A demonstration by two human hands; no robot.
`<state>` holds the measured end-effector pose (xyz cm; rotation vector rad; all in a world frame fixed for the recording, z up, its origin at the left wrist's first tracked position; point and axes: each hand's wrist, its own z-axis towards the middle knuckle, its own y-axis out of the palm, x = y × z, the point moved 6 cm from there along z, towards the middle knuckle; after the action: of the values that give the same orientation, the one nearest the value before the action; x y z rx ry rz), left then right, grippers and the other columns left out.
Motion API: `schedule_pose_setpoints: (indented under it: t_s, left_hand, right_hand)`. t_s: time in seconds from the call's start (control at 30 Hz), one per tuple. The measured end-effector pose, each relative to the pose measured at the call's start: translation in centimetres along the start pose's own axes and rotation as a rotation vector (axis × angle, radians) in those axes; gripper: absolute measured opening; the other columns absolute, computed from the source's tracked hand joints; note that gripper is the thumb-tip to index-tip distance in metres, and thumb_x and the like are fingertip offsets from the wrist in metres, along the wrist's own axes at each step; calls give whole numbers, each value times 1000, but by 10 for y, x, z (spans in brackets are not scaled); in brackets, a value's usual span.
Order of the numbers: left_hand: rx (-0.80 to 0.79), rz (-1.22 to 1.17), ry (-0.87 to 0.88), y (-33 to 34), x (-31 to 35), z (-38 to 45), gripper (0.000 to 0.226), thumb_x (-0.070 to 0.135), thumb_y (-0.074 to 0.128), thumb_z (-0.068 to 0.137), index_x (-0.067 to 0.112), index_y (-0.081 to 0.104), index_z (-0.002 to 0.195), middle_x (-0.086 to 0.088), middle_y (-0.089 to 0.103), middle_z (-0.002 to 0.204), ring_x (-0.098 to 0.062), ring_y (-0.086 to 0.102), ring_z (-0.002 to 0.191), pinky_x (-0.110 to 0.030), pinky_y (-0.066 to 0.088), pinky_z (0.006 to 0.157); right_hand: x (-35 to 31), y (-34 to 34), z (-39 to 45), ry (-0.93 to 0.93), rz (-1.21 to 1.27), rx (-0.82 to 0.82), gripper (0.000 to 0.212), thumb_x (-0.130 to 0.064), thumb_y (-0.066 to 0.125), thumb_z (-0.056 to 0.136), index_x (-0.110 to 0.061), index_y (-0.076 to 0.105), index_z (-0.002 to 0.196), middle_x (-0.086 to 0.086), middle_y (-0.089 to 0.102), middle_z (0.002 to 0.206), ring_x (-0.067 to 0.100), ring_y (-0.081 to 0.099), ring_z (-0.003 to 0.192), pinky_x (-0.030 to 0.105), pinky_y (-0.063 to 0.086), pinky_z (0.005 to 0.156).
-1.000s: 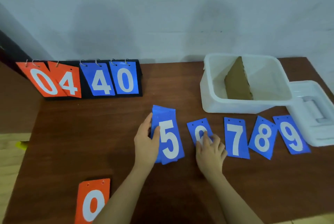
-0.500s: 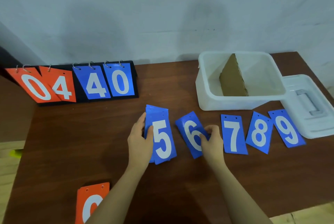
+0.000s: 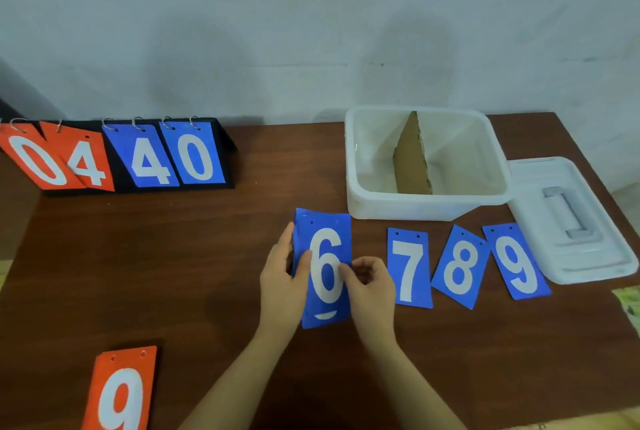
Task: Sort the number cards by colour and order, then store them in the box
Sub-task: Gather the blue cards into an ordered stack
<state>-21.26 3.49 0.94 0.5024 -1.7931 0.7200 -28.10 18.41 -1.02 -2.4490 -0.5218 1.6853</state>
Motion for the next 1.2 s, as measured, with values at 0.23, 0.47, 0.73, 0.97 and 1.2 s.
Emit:
schedule_pose_setpoints:
  t_s: [0.23,0.47,0.73,0.97,1.2]
  left_hand:
    - [94,-26,-46,33,0,-11,49,24,60,87,28,43,133,3,60,123,-14,61,105,-30,57,76]
    - [165,34,-54,45,-4,-17,50,21,60,87,27,44,134,3,60,123,-12,60,105,-20,55,70]
    - [257,47,-64,41,-15,-29,48,18,58,89,25,44,134,0,58,126,-14,57,109,-36,56,81]
    - [245,83,-53,57,-13,-32,48,17,52,92,24,39,137,2,54,129,-5,53,106,-25,49,83]
    - [88,116,79,95,11,-41,51,20,56,90,22,38,138,12,50,124,-2,49,114,-18,46,87]
  right_hand:
    - [30,-100,54,27,-591,263,58,-44,68,79,-7,51,120,10,51,118,29,47,112,43,43,93]
    - [45,-94,72,62,-714,155,65,-39,77,71,-11,43,120,10,40,123,30,37,117,44,30,100]
    - [33,-100,66,-115,-287,-19,22,-11,61,87,-24,45,93,-14,51,85,11,55,85,18,47,69]
    - [27,-90,52,81,233,-238,17,-14,70,81,-22,60,93,-4,69,96,13,68,90,26,57,67]
    - [26,-82,47,-11,-41,-238,25,-24,73,79,-32,52,90,-9,61,90,7,61,83,17,50,63]
